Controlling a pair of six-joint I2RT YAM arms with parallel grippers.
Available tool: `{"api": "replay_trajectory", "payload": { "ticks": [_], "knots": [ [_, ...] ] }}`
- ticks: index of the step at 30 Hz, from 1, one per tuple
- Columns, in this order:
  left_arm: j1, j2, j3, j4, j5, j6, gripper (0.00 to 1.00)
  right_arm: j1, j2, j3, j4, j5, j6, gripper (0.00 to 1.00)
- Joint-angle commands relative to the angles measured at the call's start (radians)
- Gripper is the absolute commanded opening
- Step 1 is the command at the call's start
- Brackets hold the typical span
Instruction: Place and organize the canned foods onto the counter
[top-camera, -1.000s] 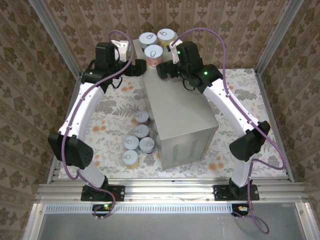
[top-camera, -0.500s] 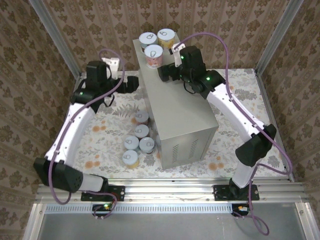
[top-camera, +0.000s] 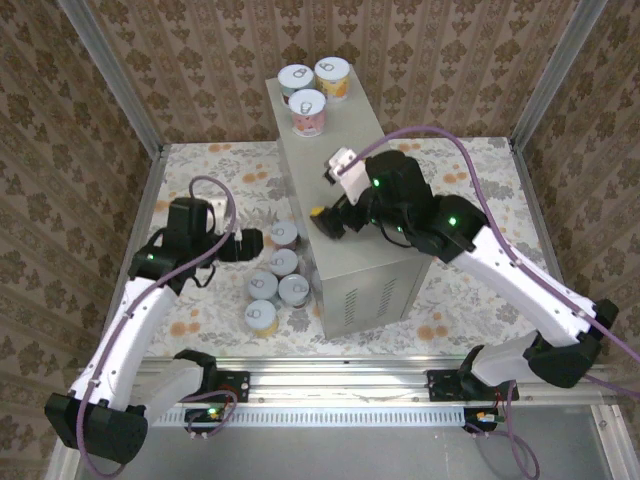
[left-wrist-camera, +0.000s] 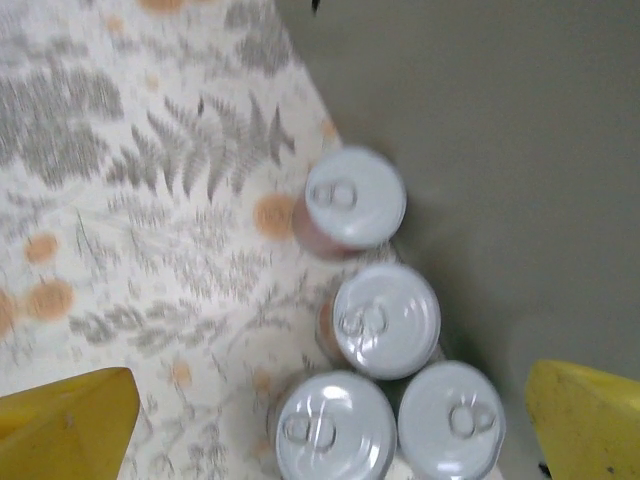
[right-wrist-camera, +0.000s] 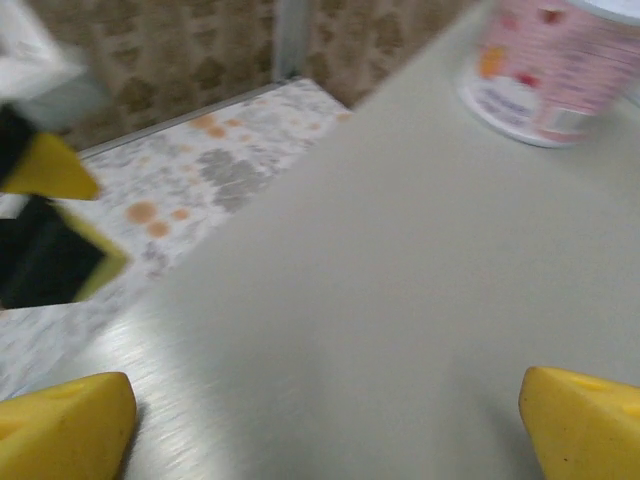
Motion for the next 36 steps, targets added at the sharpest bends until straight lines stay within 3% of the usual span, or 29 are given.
{"api": "replay_trajectory", "payload": {
  "ticks": [1,4,12,17,36],
  "knots": [
    [-0.037,-0.017,-0.069,-0.052,-0.035,-0.11,1.0,0.077,-0.067,-0.007,-0.077,-0.034,-0.07,1.0],
    [-0.076,-0.001,-0.092,-0.128,-0.11,-0.189,1.0,0.147,-0.089,0.008,-0.116,-0.029,-0.078,1.0],
    [-0.123,0.078,-0.092,-0.295,-0.098,-0.302,1.0,0.199,-0.155,-0.042,-0.118,0.017,-0.04,1.0],
    [-0.224,0.135,-0.133,-0.26,-0.099,-0.371,1.0,0.202,-0.201,-0.11,-0.06,0.014,-0.022,1.0],
    [-0.353,0.27,-0.227,-0.184,-0.094,-0.518,0.99,0.184,-0.204,-0.168,0.012,0.02,-0.056,1.0]
  ]
}}
